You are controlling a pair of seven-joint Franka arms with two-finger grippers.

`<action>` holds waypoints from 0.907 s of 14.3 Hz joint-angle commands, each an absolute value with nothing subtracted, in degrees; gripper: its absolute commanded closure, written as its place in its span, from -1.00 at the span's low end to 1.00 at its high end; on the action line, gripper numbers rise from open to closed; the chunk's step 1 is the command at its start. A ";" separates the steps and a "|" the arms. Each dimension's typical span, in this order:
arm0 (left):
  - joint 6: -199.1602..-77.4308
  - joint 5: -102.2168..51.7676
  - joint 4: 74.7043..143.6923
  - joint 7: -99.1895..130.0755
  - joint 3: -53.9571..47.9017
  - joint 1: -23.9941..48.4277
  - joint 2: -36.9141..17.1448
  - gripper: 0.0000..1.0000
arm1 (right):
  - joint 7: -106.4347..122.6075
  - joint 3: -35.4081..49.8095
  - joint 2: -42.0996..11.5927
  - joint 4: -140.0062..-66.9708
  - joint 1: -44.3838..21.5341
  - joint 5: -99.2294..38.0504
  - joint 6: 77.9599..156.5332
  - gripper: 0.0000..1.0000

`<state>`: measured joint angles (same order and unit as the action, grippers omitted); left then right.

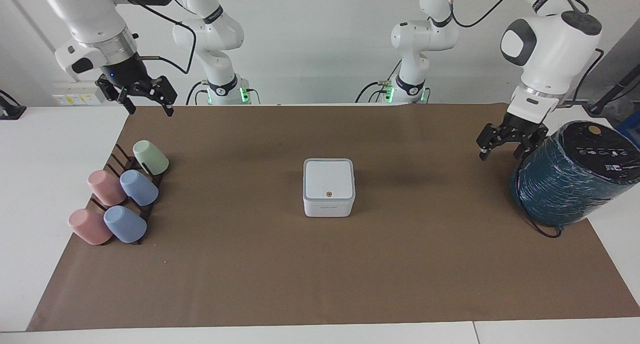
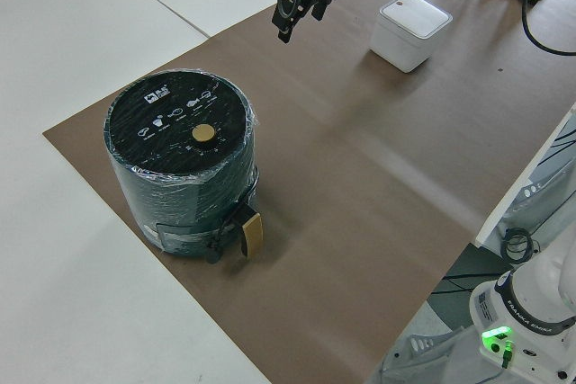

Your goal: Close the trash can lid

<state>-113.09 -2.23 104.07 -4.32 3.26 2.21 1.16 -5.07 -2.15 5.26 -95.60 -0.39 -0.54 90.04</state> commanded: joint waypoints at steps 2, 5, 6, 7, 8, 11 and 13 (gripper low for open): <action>-102.25 -2.55 94.16 -6.15 2.81 0.44 0.71 -1.00 | -3.87 -2.37 5.71 -95.98 -0.35 -0.79 89.47 -1.00; -96.69 -2.37 88.87 -6.15 2.73 -0.70 -0.26 -1.00 | -3.87 -2.37 5.71 -95.98 -0.35 -0.79 89.47 -1.00; -95.81 -2.72 88.86 -6.15 2.64 -0.70 -0.09 -1.00 | -3.87 -2.37 5.71 -96.06 -0.35 -0.79 89.56 -1.00; -94.50 -2.81 89.81 -6.24 2.64 -0.88 0.52 -1.00 | -3.87 -2.37 5.71 -96.06 -0.35 -0.79 89.56 -1.00; -93.87 -2.81 90.69 -6.24 2.64 -0.88 0.79 -1.00 | -3.87 -2.37 5.71 -96.06 -0.35 -0.79 89.56 -1.00; -93.86 -2.73 93.77 -6.42 2.64 -0.70 2.63 -1.00 | -3.87 -2.37 5.71 -95.98 -0.35 -0.79 89.56 -1.00; -94.48 -2.72 96.05 -6.42 2.64 -0.70 3.69 -1.00 | -3.87 -2.37 5.71 -96.06 -0.35 -0.79 89.56 -1.00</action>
